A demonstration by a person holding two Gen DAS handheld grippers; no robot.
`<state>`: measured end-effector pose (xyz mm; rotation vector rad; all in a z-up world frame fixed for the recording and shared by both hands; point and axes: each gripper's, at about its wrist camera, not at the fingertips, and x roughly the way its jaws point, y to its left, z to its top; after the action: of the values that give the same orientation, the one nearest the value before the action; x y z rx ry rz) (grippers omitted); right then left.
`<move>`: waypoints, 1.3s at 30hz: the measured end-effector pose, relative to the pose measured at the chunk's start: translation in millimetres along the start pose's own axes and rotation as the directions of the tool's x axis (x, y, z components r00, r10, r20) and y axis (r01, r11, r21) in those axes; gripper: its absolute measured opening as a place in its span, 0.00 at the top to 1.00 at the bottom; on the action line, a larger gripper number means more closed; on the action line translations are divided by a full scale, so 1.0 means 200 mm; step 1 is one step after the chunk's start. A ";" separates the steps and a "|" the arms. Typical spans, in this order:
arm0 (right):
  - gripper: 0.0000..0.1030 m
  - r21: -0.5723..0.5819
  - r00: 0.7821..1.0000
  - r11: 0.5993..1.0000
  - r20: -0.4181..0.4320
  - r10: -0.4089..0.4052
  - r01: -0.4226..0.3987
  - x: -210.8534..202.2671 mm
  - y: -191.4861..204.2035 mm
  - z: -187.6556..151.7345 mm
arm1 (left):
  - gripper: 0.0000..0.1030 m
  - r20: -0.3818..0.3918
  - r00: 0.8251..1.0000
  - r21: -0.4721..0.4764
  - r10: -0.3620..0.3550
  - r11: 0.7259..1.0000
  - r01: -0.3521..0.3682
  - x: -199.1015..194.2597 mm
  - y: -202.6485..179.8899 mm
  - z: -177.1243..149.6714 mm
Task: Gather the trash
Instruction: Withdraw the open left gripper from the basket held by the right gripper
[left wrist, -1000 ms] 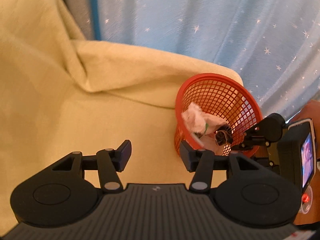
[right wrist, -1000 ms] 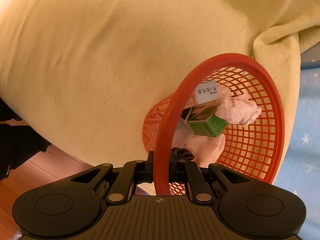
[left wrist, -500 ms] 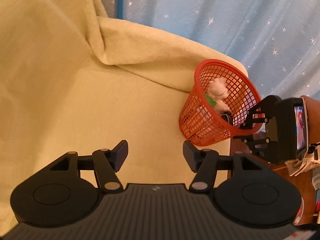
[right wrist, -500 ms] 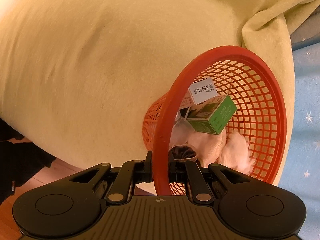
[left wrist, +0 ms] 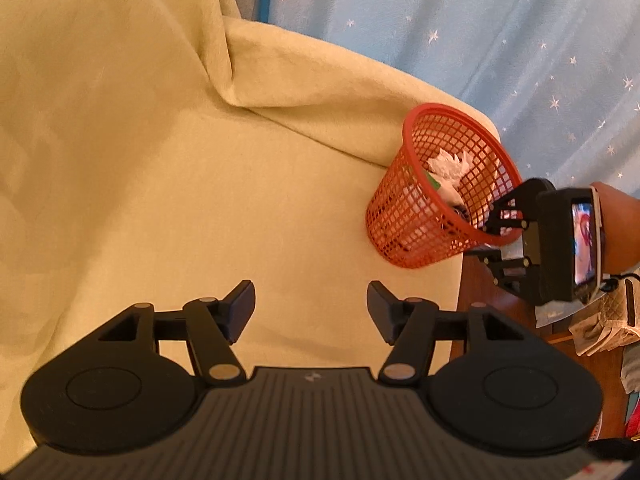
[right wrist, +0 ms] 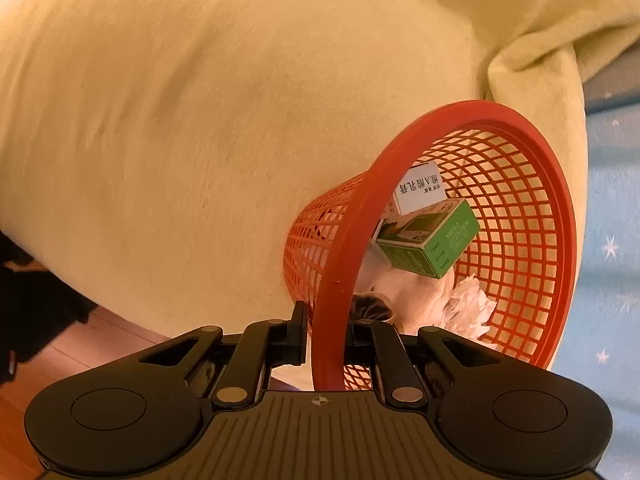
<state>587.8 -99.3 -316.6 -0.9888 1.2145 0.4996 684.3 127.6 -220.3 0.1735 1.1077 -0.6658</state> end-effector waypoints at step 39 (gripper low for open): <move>0.92 0.050 0.995 0.998 0.090 0.034 -0.039 -0.25 0.03 0.04 | 0.43 0.062 0.997 -0.040 0.046 0.998 -0.043 0.01 0.03 -0.17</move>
<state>572.4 -80.6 -271.8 -0.8927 1.1620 0.5329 662.1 147.9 -238.6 0.1427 1.0532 -0.6055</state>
